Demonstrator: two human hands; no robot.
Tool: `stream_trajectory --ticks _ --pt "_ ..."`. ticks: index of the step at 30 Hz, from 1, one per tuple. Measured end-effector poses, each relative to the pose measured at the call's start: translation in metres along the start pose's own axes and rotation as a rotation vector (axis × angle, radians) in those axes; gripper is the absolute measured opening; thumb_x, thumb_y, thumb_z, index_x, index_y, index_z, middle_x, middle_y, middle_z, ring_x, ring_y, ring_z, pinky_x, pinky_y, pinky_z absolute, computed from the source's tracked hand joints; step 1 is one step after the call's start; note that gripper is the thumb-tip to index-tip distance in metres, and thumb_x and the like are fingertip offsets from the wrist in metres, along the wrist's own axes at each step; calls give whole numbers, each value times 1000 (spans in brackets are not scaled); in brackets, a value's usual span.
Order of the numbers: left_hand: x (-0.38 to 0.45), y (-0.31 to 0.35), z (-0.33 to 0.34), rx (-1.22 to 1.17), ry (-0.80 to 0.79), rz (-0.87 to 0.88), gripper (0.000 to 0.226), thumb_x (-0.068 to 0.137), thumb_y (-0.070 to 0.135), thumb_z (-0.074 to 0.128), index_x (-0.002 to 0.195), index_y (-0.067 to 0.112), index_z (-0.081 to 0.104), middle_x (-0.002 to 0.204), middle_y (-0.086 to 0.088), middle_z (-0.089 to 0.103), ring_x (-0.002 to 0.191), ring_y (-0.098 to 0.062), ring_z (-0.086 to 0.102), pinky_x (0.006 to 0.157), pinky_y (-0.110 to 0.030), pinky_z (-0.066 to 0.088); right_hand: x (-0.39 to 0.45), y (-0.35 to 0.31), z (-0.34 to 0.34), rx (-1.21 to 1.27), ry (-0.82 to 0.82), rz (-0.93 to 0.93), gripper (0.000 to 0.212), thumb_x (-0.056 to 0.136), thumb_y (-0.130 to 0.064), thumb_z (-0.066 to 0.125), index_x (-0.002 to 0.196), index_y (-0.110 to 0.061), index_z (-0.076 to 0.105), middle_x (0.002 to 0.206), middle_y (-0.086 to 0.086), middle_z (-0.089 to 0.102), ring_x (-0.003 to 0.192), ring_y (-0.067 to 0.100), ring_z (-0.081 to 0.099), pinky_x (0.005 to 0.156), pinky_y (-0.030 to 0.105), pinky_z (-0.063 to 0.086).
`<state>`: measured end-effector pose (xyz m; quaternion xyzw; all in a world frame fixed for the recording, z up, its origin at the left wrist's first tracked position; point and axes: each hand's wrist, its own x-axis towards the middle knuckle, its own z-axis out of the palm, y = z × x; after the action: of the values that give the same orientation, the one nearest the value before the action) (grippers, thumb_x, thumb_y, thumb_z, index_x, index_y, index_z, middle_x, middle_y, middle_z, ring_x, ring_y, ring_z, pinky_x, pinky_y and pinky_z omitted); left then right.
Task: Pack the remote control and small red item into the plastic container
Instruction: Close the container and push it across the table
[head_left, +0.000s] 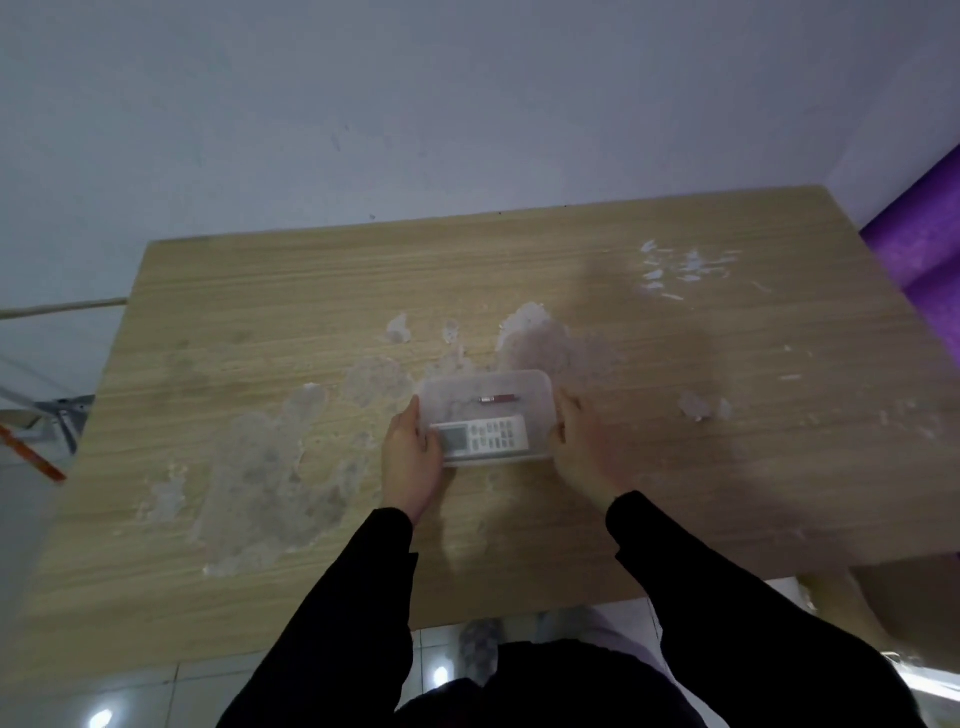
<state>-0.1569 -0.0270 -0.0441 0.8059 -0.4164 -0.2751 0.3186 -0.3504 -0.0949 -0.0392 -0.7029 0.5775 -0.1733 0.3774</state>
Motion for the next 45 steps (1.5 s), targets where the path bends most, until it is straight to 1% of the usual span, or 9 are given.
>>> stream_trajectory --ticks 4,12,17,21,24,31,36,40,45 --pt "-5 1 1 14 60 65 58 90 10 51 143 5 28 142 -20 40 130 -34 38 109 -38 31 9 1 3 -205 40 -153 54 95 -19 45 144 -7 22 154 16 23 141 30 20 116 39 19" --pt "15 21 12 358 38 365 56 93 24 49 143 8 30 150 -19 35 141 -34 27 114 -51 24 33 5 22 -497 -131 -253 66 97 -44 29 147 -13 -1 160 11 -1 147 23 -5 120 45 5" --pt "26 7 24 466 -84 449 62 96 37 38 148 12 16 158 -12 20 147 -26 9 119 -47 9 33 7 26 -496 -117 -259 68 96 -49 27 148 -14 0 160 10 -1 147 21 -5 120 44 4" --pt "29 1 26 443 -77 468 66 92 46 29 148 15 15 159 -10 19 147 -21 4 120 -47 10 36 6 26 -541 -112 -266 70 96 -49 30 147 -11 2 160 13 3 147 25 -1 118 42 -1" --pt "30 -2 27 427 -84 450 67 91 49 29 149 17 16 159 -9 19 148 -22 6 120 -47 11 41 0 29 -567 -105 -295 73 94 -48 35 146 -6 7 158 18 9 147 29 4 117 43 -4" --pt "31 3 30 527 -108 466 71 90 49 25 147 7 22 155 -19 26 146 -30 15 120 -46 16 47 3 33 -568 -119 -462 65 95 -44 36 147 -15 12 158 11 17 147 24 7 121 46 6" --pt "35 2 18 276 -88 511 61 87 39 43 140 10 37 147 -14 42 142 -27 27 119 -39 18 48 5 32 -537 -113 -475 68 91 -49 40 146 -18 16 156 8 24 146 23 14 120 47 9" --pt "33 5 15 243 -103 489 65 84 39 39 142 10 35 151 -14 36 144 -27 21 119 -42 15 45 2 28 -531 -118 -479 73 90 -58 39 146 -18 16 157 8 22 146 22 13 121 45 6" --pt "11 -8 15 400 -107 579 54 93 41 33 140 14 37 153 -12 34 145 -26 22 119 -47 14 46 -1 23 -538 -165 -480 78 90 -58 41 148 -17 10 159 8 14 147 22 6 120 42 0"
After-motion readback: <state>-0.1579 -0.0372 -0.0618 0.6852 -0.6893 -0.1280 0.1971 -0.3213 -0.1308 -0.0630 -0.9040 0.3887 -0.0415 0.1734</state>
